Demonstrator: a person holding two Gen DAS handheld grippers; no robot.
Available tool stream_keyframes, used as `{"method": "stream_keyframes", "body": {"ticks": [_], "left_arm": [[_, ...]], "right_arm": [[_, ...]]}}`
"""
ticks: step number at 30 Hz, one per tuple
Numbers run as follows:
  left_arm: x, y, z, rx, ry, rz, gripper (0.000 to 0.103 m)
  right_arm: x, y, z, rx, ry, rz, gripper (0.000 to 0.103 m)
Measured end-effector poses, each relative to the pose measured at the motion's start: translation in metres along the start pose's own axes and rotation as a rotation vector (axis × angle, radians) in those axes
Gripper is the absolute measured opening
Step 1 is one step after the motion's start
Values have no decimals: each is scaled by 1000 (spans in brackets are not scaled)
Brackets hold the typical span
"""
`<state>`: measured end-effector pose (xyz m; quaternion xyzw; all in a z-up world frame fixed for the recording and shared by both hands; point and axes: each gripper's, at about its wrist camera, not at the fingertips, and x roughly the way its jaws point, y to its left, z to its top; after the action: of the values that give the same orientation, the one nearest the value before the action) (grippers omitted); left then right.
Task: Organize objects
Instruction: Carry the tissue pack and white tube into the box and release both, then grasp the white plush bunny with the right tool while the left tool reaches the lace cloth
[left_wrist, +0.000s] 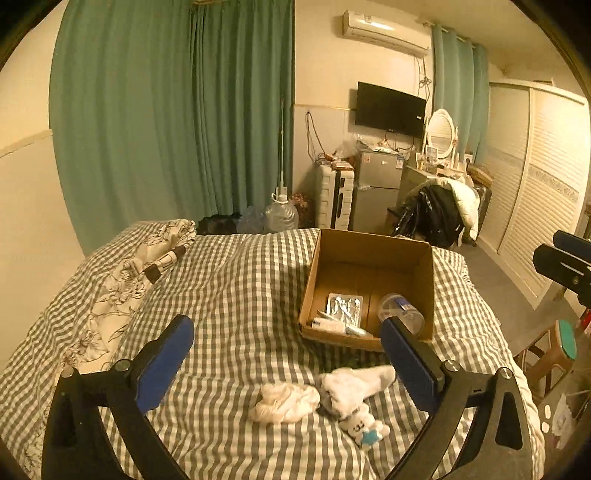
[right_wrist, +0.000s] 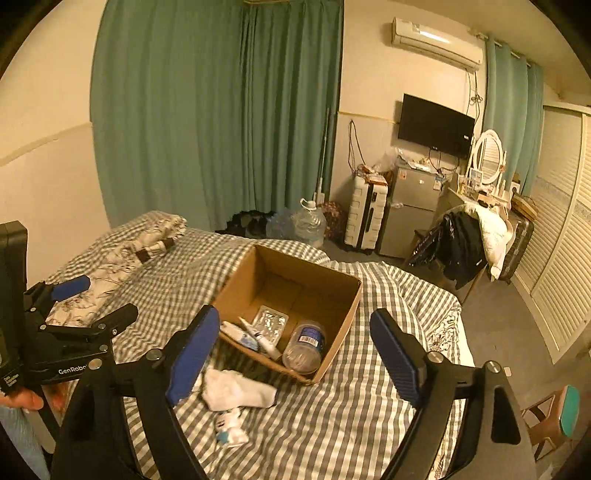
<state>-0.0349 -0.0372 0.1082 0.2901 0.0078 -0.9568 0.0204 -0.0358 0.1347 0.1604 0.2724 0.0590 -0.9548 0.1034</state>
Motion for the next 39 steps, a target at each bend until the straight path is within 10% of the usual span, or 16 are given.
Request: {"method": "stream_keyframes", "body": {"ticks": [13,39], "left_arm": [[2,15,-77,-80,75,6,103],[95,29,-157,-51,309,84,103]], "right_arm": [[-13,35,-59,1,61,35,93],[187,82,-195,-58,510,93,82]]}}
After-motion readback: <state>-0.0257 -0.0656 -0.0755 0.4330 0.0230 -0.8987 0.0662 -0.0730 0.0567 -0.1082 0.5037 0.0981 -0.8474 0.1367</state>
